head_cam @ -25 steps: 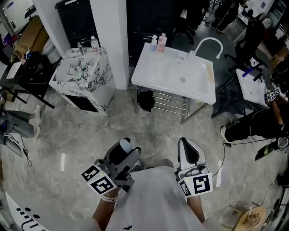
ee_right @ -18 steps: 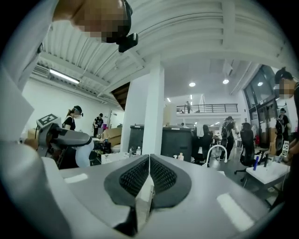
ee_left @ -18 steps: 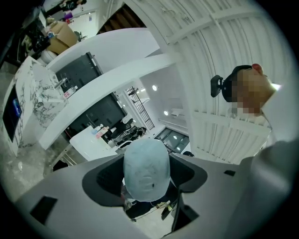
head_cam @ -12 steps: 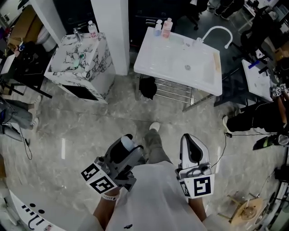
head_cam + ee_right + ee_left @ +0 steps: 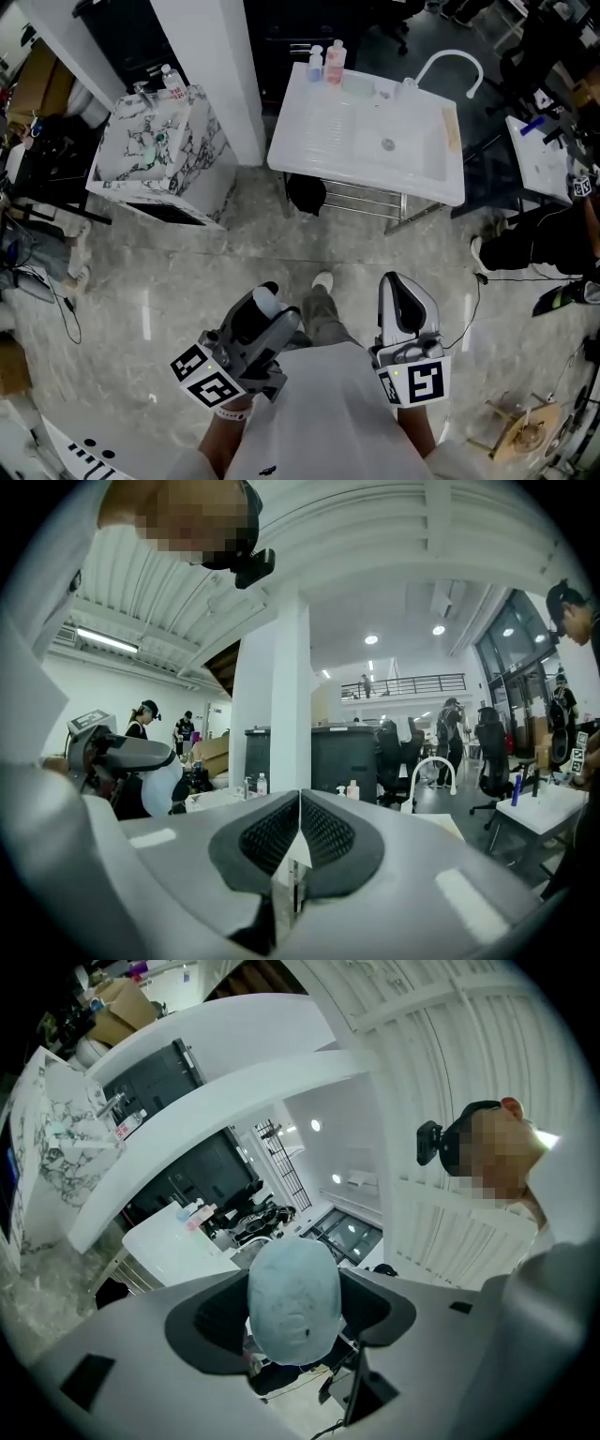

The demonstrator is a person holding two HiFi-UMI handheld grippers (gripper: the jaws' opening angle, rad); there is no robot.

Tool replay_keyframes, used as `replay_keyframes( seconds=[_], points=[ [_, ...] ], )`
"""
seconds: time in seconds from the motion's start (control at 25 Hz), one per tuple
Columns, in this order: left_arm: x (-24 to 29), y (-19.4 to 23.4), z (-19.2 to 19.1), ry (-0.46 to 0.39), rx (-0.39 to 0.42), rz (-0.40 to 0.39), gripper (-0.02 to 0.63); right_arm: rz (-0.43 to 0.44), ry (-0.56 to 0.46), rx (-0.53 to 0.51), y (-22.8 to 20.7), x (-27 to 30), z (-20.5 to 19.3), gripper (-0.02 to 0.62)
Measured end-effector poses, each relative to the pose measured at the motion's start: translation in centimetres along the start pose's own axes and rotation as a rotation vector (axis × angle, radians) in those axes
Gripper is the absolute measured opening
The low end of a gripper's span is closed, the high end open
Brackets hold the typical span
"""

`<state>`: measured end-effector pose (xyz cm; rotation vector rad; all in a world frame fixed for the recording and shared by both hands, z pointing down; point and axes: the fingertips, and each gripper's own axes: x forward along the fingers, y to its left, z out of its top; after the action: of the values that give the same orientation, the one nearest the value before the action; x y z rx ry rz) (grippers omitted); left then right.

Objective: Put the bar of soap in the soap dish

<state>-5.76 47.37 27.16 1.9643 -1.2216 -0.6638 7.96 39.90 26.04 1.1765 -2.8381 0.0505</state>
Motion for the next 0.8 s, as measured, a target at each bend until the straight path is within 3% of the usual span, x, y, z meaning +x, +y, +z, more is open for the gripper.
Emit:
replay_keyframes(
  seconds=[0.32,0.56,0.68,0.8],
  points=[
    [6.8,1.3,2.6,0.041,0.034,-0.027,0.295,-0.047,-0.008,0.041,-5.7,4.0,-0.4,0.017],
    [11.9,0.6,4.7,0.054,0.083,-0.037,0.293,-0.031,-0.088,0.064,-10.0,7.1,1.3,0.012],
    [14.3,-0.1,4.9,0.061,0.087,-0.054,0.295,-0.010,-0.163,0.124,-11.9,7.2,2.9,0.011],
    [16.2,0.0,4.6,0.066,0.093,-0.055,0.293,0.028,-0.135,0.153,-13.1,7.7,1.7,0.006]
  ],
)
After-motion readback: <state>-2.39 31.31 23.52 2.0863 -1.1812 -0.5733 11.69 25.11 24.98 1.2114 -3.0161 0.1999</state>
